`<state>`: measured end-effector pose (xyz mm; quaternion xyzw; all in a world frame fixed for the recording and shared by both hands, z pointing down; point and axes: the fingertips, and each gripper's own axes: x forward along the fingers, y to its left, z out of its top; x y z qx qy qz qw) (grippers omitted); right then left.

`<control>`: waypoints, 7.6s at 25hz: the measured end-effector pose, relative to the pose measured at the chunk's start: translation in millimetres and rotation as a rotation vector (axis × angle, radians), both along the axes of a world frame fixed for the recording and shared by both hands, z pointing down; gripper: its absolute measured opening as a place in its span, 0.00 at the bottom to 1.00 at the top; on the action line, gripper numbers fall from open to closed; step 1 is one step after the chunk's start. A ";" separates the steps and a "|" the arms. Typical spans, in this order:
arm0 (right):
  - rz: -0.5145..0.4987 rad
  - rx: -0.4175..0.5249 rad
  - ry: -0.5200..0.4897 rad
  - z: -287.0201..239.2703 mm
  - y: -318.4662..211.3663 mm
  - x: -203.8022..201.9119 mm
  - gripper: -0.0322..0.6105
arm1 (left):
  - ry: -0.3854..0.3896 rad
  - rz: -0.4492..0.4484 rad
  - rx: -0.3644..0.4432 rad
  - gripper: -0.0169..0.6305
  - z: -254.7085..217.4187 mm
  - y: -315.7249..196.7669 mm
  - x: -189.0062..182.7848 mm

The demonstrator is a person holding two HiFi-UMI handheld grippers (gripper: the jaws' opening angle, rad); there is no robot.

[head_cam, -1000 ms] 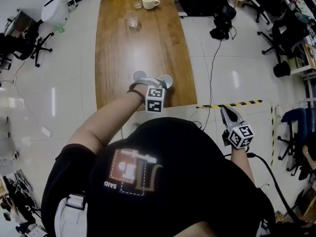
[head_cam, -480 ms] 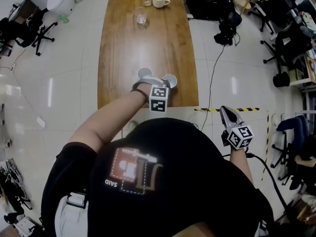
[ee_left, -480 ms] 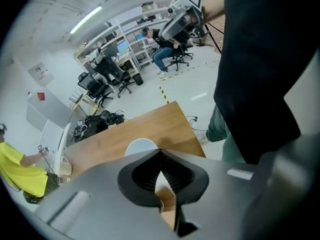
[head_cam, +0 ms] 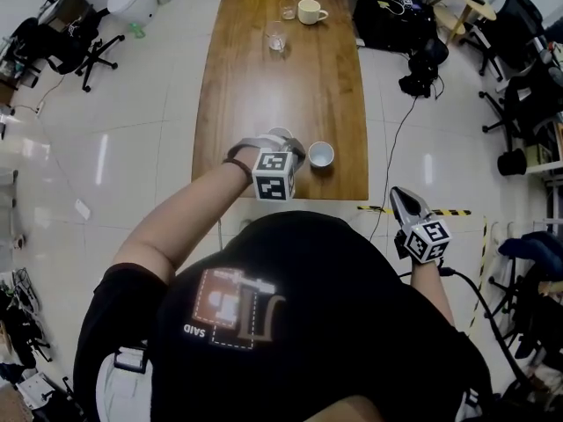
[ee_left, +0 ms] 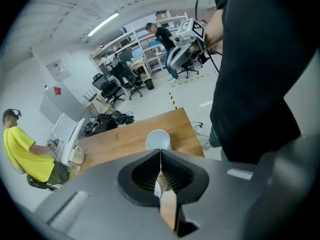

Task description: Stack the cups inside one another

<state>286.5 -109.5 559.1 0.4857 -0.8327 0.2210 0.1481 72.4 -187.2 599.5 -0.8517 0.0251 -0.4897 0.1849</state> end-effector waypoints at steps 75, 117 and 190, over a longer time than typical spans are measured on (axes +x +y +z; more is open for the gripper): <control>0.019 -0.151 0.068 16.1 29.9 2.2 0.07 | 0.727 -0.880 -1.146 0.05 76.4 -142.8 -142.4; -0.064 -0.149 0.130 27.5 33.1 -8.5 0.07 | -0.249 0.326 -0.095 0.04 66.3 24.0 1.7; -0.110 0.002 -0.077 -4.2 -84.4 -64.0 0.07 | 1.213 -1.115 -0.361 0.03 -49.2 -16.8 -238.9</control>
